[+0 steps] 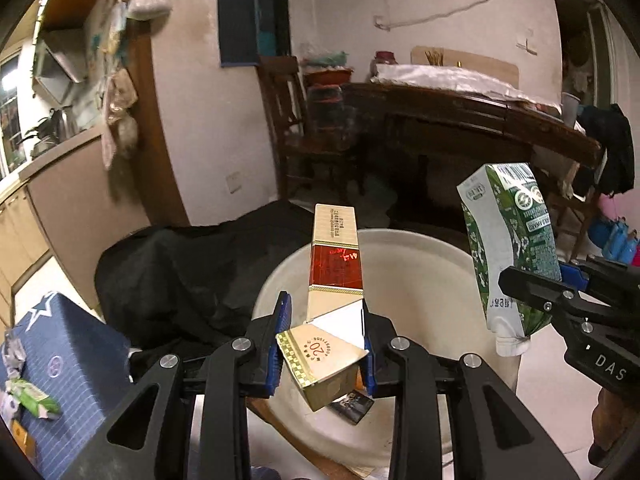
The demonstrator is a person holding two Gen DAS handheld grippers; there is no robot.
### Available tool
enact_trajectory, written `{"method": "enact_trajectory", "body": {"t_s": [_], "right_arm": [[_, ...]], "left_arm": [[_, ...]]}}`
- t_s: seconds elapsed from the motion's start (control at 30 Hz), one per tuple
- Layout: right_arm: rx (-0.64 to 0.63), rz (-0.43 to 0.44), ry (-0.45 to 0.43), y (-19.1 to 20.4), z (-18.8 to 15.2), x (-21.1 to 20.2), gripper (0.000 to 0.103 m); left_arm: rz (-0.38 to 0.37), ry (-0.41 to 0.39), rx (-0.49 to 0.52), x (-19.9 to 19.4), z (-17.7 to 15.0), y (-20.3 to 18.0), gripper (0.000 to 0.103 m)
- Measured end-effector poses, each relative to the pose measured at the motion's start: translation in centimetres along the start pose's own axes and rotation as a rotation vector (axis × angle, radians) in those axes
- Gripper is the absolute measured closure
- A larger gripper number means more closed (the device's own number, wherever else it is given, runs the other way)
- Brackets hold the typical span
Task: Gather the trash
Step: 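Carry both items over the white bucket and open both grippers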
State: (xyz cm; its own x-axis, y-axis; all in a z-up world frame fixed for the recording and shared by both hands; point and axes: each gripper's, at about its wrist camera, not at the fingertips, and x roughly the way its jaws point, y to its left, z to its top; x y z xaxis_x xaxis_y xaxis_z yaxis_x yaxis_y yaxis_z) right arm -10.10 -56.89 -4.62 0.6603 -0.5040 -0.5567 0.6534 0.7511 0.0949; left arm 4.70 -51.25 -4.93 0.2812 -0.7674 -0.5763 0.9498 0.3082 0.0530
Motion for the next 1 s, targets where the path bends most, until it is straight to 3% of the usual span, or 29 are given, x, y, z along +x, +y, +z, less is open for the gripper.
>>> {"method": "enact_trajectory", "body": {"t_s": [0.43, 0.77, 1.0], "right_arm": [[-0.004, -0.025, 0.070, -1.3, -0.4, 3.4, 0.082], [-0.001, -0.029, 0.089, -0.8, 0.0, 4.5, 0.081], [0.008, -0.033, 0.081, -1.2, 0.1, 4.3, 0.081]], "left_arm": [[-0.035, 0.042, 0.015, 3.4, -0.5, -0.3, 0.070], [-0.026, 0.039, -0.001, 3.7, -0.3, -0.3, 0.061], [-0.019, 0.031, 0.002, 3.2, -0.3, -0.4, 0.061]]}}
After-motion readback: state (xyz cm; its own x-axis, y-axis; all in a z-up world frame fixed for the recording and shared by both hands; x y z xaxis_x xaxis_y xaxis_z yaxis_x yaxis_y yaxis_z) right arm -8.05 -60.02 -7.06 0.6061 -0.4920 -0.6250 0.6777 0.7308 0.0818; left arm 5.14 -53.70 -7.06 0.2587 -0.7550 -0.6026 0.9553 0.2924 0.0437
